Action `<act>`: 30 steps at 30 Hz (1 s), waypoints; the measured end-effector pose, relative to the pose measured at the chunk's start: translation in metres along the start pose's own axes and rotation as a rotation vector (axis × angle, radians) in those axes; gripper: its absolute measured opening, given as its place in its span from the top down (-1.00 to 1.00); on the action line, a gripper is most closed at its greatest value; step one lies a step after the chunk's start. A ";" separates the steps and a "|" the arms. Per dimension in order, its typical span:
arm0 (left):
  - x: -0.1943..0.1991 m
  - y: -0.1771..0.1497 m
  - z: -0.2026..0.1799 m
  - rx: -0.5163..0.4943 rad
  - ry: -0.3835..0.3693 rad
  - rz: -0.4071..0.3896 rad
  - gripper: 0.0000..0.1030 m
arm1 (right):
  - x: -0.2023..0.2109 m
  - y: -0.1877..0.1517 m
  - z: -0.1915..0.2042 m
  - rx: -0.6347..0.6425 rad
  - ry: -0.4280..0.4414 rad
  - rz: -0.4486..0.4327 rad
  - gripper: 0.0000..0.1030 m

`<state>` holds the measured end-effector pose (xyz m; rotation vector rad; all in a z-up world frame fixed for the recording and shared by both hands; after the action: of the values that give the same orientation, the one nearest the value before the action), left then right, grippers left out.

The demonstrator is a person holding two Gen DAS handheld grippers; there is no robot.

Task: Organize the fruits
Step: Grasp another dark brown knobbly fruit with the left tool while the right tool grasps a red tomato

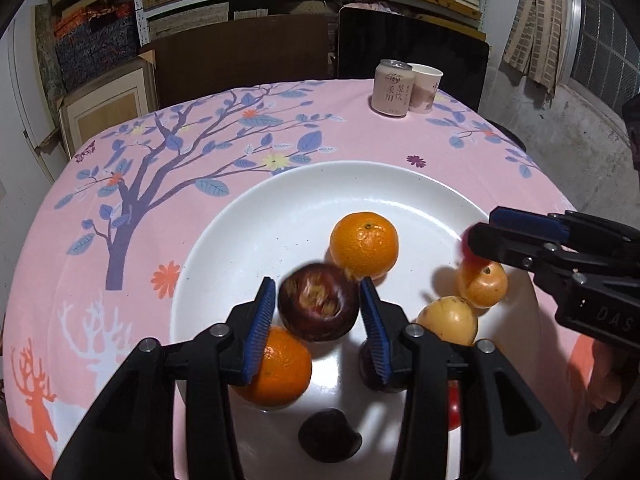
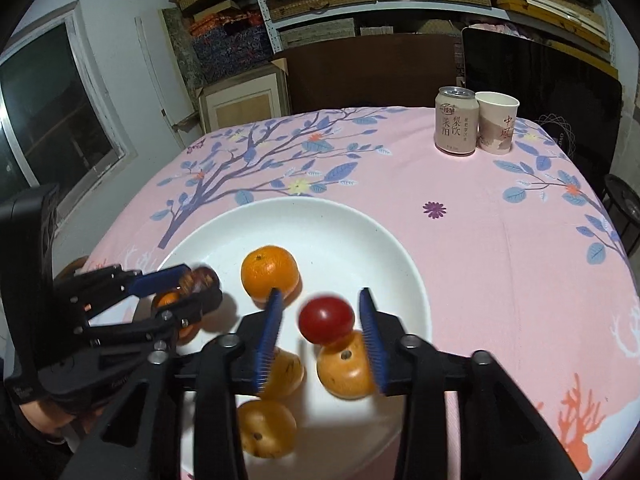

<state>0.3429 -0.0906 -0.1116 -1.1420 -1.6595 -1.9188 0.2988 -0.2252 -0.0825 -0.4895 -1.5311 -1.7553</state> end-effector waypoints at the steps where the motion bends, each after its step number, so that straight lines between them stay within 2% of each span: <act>1: 0.003 -0.001 0.001 -0.001 0.009 -0.012 -0.20 | 0.002 0.001 0.000 -0.007 0.005 -0.012 0.11; 2: 0.008 -0.001 0.002 -0.002 0.018 -0.030 -0.28 | 0.005 0.000 0.001 -0.011 0.010 -0.018 0.11; 8: 0.057 -0.026 0.006 0.013 -0.031 -0.074 -0.30 | 0.038 -0.024 -0.004 -0.043 0.021 -0.024 0.11; 11: 0.088 -0.056 -0.001 -0.028 -0.044 -0.084 -0.43 | 0.062 -0.057 -0.005 -0.047 0.016 -0.016 0.11; 15: 0.120 -0.103 -0.014 -0.078 -0.079 -0.062 -0.44 | 0.089 -0.104 -0.008 -0.070 0.017 -0.020 0.10; 20: 0.135 -0.151 -0.033 -0.121 -0.081 -0.021 -0.44 | 0.110 -0.152 -0.009 -0.119 0.023 -0.022 0.10; 22: 0.140 -0.165 -0.039 -0.119 -0.097 -0.011 -0.44 | 0.112 -0.167 0.000 -0.103 0.033 0.008 0.10; 25: 0.143 -0.178 -0.041 -0.119 -0.091 -0.006 -0.44 | 0.114 -0.182 0.023 -0.013 0.041 0.037 0.10; 28: 0.144 -0.187 -0.040 -0.090 -0.105 0.004 -0.44 | 0.118 -0.185 0.035 0.077 -0.022 0.017 0.10; 30: 0.147 -0.190 -0.043 -0.094 -0.108 0.000 -0.44 | 0.119 -0.182 0.030 0.074 -0.052 0.006 0.10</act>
<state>0.1024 -0.0499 -0.1234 -1.3032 -1.6382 -1.9855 0.0816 -0.2278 -0.1155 -0.5057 -1.6232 -1.6863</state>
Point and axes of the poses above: each gripper's, at about its wrist camera, not at the fingertips, and x roughly against the way its jaws point, z to its left, y to its top, the point moved 5 cm from there along -x, roughly the way its jaws point
